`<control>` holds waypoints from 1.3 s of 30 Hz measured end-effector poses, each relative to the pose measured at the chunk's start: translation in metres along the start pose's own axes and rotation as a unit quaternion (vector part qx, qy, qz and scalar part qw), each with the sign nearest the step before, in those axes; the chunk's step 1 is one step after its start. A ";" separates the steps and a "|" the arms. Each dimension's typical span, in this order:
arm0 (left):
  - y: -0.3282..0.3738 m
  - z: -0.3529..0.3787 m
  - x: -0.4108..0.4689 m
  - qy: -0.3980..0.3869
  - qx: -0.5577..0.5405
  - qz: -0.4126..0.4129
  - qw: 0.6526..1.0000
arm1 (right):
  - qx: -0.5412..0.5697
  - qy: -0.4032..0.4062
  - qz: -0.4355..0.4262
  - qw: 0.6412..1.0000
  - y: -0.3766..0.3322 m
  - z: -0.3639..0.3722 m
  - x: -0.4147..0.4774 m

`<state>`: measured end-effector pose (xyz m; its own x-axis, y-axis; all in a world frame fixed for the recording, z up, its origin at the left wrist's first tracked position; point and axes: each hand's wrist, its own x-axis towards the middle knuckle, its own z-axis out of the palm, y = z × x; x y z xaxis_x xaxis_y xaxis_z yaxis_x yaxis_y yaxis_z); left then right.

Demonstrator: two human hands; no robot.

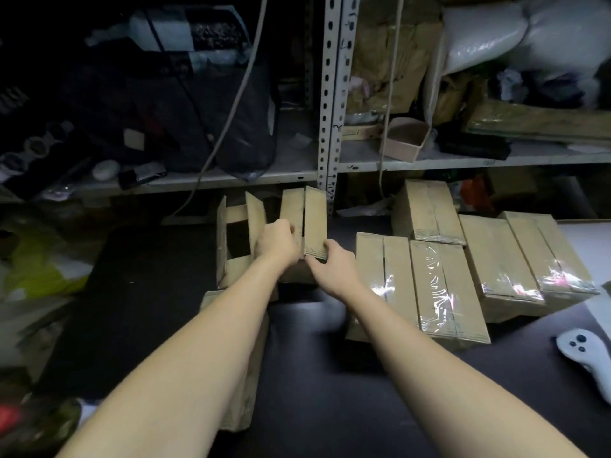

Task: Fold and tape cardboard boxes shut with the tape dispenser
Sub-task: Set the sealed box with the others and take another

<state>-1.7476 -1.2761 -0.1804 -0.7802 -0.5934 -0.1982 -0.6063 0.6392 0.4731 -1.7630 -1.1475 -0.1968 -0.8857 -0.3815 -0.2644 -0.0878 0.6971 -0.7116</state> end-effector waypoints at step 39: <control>-0.008 0.024 -0.352 0.101 -0.439 -0.053 0.891 | 0.135 0.138 -0.128 0.973 0.143 -0.103 -0.325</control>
<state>-1.4719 -1.0610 -0.1357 -0.6281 -0.7606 -0.1641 -0.2515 -0.0010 0.9678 -1.5342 -0.8613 -0.1456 -0.9427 -0.3176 0.1022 -0.2312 0.4012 -0.8863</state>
